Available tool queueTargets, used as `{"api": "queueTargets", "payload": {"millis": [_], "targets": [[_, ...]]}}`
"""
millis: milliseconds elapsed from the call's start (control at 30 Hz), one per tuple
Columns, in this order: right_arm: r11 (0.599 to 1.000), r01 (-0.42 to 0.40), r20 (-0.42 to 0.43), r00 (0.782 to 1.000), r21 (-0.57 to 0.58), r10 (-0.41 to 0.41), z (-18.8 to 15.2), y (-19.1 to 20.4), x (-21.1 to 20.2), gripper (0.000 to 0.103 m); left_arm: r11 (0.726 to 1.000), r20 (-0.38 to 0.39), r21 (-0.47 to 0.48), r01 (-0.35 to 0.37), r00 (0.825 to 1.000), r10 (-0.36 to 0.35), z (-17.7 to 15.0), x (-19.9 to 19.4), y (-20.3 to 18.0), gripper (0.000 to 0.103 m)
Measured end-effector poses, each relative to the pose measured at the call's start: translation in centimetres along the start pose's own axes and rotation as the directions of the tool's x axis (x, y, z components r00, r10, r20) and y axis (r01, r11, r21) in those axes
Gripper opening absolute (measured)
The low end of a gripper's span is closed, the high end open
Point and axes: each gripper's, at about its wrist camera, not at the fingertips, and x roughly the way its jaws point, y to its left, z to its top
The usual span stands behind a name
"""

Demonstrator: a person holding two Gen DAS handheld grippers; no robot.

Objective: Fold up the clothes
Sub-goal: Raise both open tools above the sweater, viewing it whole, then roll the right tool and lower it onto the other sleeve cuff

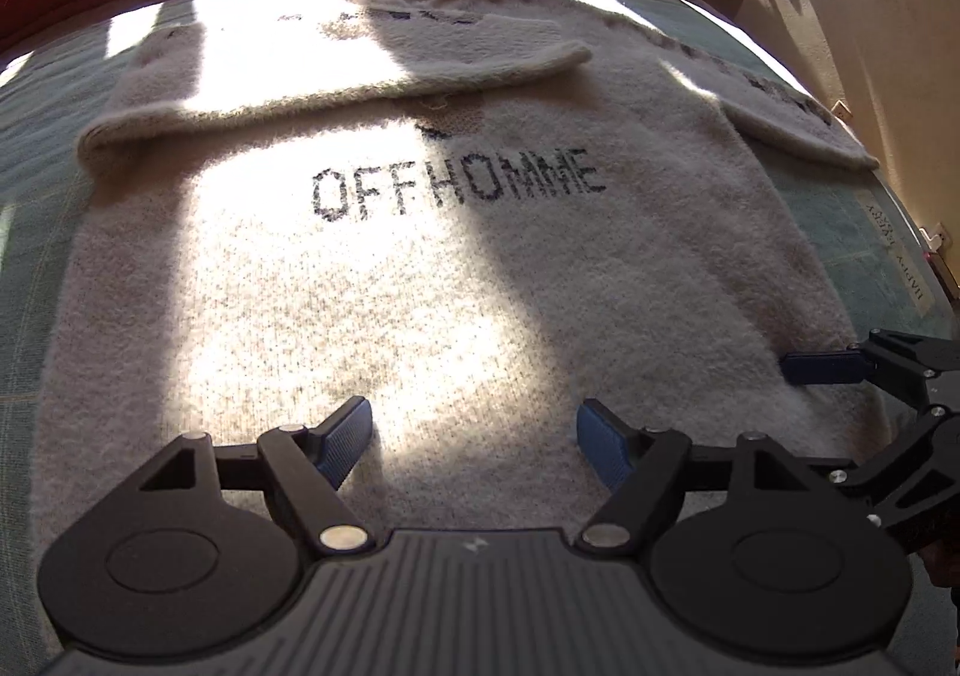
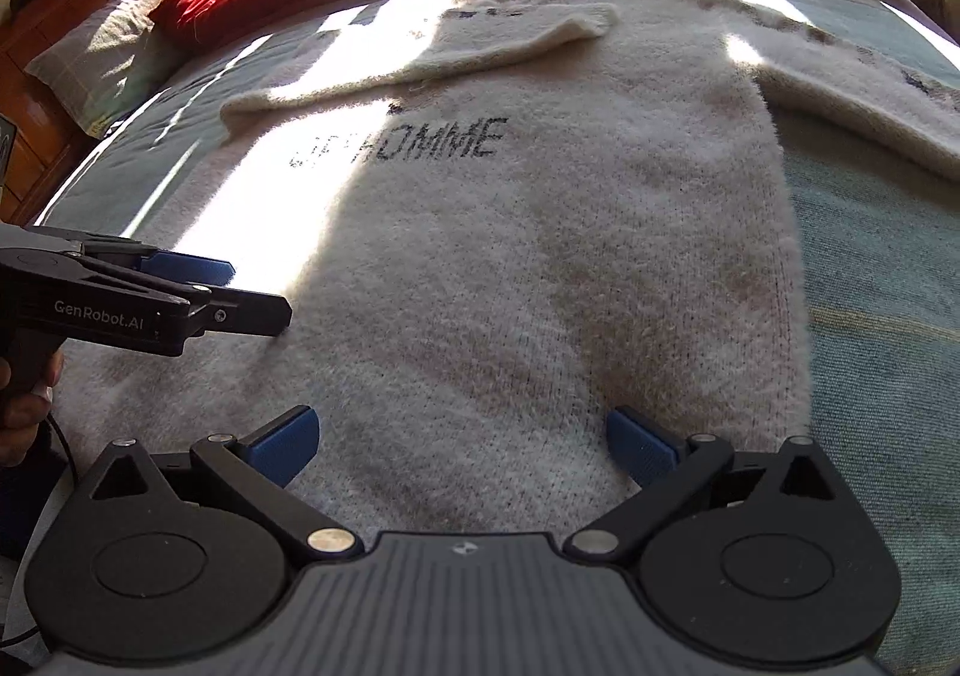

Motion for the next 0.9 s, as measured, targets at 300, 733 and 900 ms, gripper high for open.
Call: {"api": "queueTargets", "payload": {"millis": [300,733,900], "targets": [[0.990,0.067,0.040,0.997,-0.121,-0.063,-1.5,1.6,-0.1,0.103,0.997,0.011,-0.044,-0.058,0.998,0.059,-1.0,-1.0,-0.6,0.078],[0.992,-0.006,0.218,0.976,0.126,-0.022,5.0,-9.3,-5.9,0.103,0.996,0.066,0.002,-0.095,0.993,0.094,1.6,-1.1,-4.2,0.078],[0.973,-0.007,0.259,0.964,0.229,-0.054,10.0,-14.9,-5.0,0.103,0.993,0.062,0.056,-0.101,0.993,0.098,2.4,-0.4,-6.2,0.079]]}}
